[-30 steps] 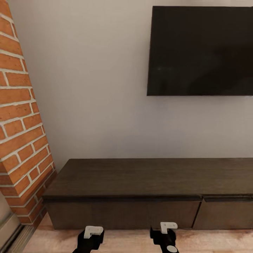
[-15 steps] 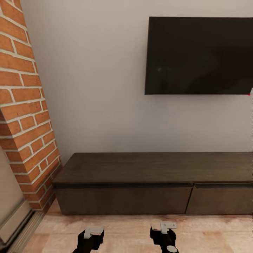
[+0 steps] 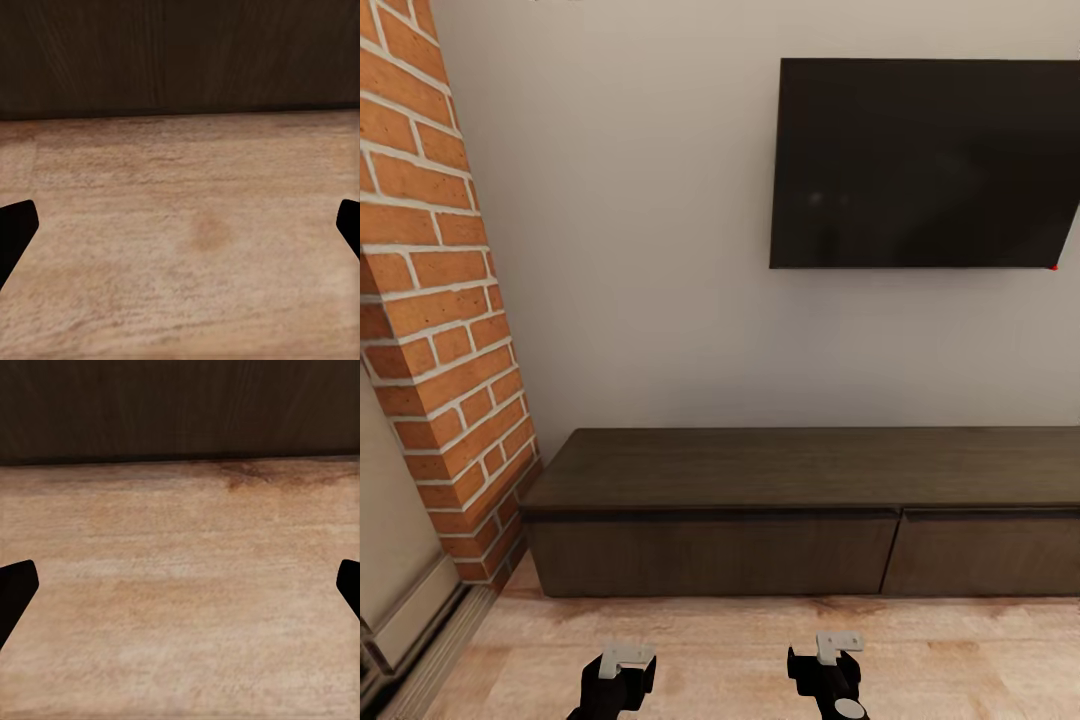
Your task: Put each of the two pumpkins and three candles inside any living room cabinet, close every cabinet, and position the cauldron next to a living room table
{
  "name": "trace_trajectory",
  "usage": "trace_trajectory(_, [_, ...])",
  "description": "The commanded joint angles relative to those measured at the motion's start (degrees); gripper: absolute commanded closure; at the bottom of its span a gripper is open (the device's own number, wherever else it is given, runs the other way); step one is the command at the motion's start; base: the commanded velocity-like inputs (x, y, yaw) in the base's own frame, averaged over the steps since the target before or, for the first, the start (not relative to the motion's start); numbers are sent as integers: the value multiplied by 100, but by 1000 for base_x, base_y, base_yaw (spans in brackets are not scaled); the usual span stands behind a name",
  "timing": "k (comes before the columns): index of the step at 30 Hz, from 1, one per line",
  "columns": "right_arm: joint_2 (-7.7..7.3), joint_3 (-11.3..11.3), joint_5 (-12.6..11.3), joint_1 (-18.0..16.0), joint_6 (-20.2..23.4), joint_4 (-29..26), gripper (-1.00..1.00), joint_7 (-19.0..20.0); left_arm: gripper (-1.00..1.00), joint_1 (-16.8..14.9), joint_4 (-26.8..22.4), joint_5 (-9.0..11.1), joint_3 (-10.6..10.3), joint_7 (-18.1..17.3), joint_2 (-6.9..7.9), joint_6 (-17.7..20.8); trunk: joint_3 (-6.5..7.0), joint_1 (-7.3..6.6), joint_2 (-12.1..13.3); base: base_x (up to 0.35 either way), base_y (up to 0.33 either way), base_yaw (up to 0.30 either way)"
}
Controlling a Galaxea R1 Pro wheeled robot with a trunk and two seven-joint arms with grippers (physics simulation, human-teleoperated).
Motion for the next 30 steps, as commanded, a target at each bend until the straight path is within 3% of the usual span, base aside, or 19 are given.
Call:
trace_trajectory(1, [-2, 49, -61, -6, -32, 1, -100, -27, -100, -5, 2, 41, -48, 50, 6, -25, -6, -1, -2, -6, 0, 0])
trace_trajectory(8, [-2, 49, -61, -6, -32, 1, -100, -27, -100, -5, 8, 44, -49, 53, 7, -21, 105, -14, 4, -2, 0, 0])
trace_trajectory(19, [-5, 68, -40, -6, -41, -74, -100, -27, -100, -5, 28, 49, -26, 59, 7, -7, 105, -14, 4, 0, 0, 0])
trace_trajectory(30, [-10, 40, -52, -6, -39, -79, -100, -27, -100, -5, 62, 55, -22, 59, 4, 42, 349, -43, 19, 0, 0, 0])
